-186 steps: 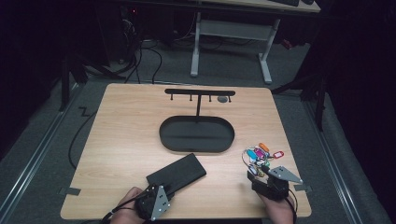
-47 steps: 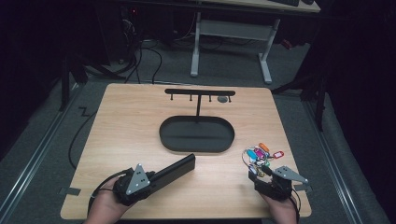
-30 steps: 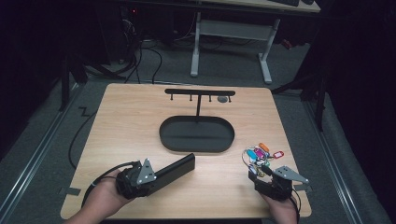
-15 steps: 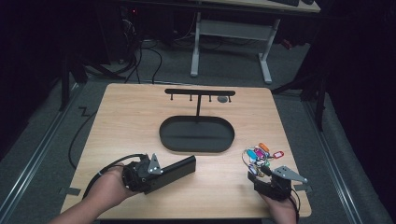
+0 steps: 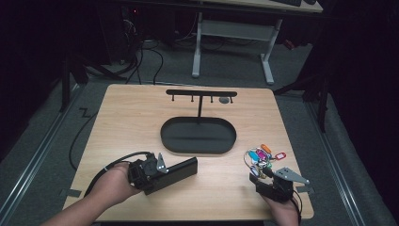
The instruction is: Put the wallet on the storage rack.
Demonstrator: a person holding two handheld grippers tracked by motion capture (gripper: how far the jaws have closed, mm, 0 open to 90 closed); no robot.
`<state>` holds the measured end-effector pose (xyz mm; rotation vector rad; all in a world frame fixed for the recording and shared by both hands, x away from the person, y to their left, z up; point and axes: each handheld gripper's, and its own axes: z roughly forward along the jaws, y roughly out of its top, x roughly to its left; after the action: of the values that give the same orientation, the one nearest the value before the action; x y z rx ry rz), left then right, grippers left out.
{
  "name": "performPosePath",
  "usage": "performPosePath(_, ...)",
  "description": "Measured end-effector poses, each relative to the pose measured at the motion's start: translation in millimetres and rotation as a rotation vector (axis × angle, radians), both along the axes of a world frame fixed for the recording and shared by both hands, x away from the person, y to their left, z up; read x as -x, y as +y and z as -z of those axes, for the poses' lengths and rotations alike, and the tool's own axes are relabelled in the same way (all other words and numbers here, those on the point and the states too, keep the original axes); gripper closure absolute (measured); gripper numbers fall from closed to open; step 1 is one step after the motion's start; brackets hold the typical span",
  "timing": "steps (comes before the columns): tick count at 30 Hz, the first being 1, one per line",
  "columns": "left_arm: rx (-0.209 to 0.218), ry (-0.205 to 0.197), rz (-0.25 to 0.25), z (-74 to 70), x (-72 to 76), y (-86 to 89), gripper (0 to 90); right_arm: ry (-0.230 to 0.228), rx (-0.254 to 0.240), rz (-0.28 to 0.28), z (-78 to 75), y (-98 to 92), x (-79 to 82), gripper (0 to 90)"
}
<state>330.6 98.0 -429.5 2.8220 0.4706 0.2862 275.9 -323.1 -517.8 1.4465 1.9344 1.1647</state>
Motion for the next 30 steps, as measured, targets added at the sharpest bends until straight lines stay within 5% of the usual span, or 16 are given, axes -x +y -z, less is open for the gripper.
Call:
performPosePath(3, -0.002, 0.011, 0.011, -1.1, -0.4, -0.7, 71.4, 0.000, 0.000, -0.001, -0.2, 0.2, 0.0, 34.4)
performPosePath(13, 0.018, -0.064, 0.064, -9.9, 6.9, -7.5, 74.8, -0.005, 0.002, 0.000, -0.6, -0.5, 0.7, 34.5)
performPosePath(24, 0.063, -0.249, 0.138, -26.2, 11.8, -8.5, 76.3, -0.004, 0.001, 0.006, -0.8, -0.8, 1.0, 34.5)
performPosePath(30, 0.079, -0.313, 0.163, -35.0, 11.3, -10.3, 76.7, -0.004, 0.001, 0.010, -1.0, -1.9, 2.8, 34.6)
